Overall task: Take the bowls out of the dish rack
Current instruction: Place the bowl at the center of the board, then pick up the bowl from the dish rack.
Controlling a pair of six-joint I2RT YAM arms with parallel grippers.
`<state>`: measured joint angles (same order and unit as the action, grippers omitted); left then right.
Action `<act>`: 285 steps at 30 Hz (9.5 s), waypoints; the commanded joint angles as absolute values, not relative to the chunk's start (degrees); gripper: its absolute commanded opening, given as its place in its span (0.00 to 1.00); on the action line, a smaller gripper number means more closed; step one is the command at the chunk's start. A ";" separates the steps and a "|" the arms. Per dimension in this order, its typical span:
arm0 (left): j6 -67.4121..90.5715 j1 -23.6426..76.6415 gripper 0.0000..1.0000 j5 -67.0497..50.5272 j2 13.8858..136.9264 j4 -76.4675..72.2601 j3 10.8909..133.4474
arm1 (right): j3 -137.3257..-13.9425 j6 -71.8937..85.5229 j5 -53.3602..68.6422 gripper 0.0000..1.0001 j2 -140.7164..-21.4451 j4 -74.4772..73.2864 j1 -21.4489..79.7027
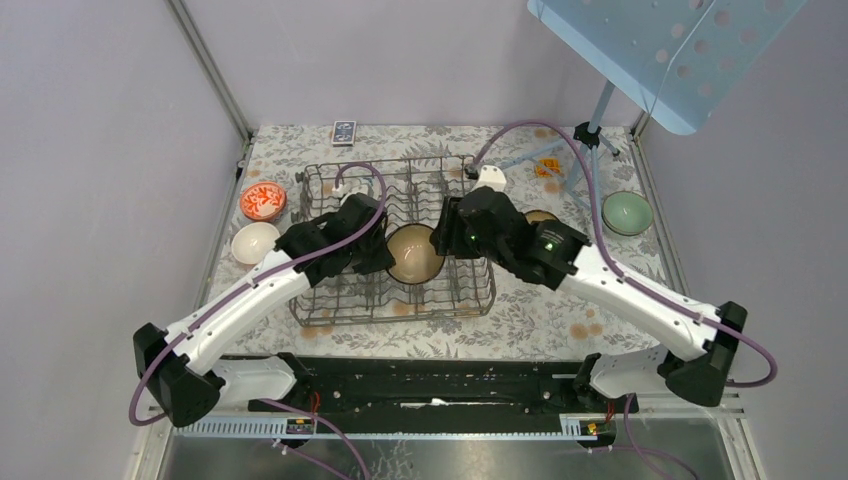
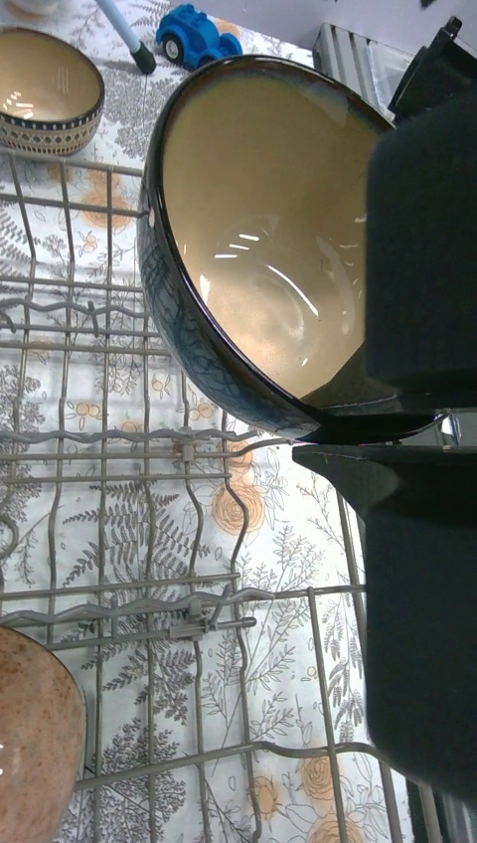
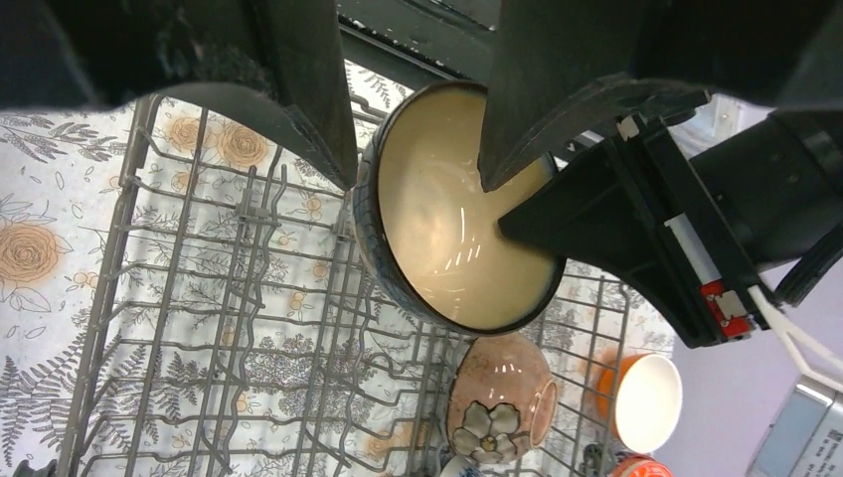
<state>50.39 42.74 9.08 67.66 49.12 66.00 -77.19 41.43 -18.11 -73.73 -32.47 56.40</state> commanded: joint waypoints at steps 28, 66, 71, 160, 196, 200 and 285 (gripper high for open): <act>54.69 44.30 0.00 13.21 68.33 46.98 72.23 | -87.00 29.90 -23.66 0.19 -87.71 -39.96 56.29; 52.65 43.96 0.99 24.48 45.70 35.70 56.39 | -61.78 32.06 -35.68 0.00 -51.65 -46.91 38.62; 54.10 43.99 0.99 25.39 43.28 36.45 55.07 | -53.54 37.53 -31.21 0.00 -47.93 -42.09 28.98; 43.13 44.01 0.99 32.45 48.86 37.52 56.04 | -48.07 32.54 12.88 0.80 -38.32 -29.10 22.04; 40.50 11.43 0.89 12.61 59.13 27.20 49.87 | -68.09 52.28 14.19 0.80 -98.09 19.86 46.05; 41.31 7.66 0.82 12.34 60.50 26.79 48.79 | -70.68 57.49 13.06 0.81 -103.61 20.79 48.41; 49.38 2.99 0.81 18.57 62.60 14.01 34.19 | -78.84 62.45 -6.00 0.79 -123.53 37.09 54.01</act>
<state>50.39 3.46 16.19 61.49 12.69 33.01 -78.19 64.01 -6.22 -122.98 31.81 55.20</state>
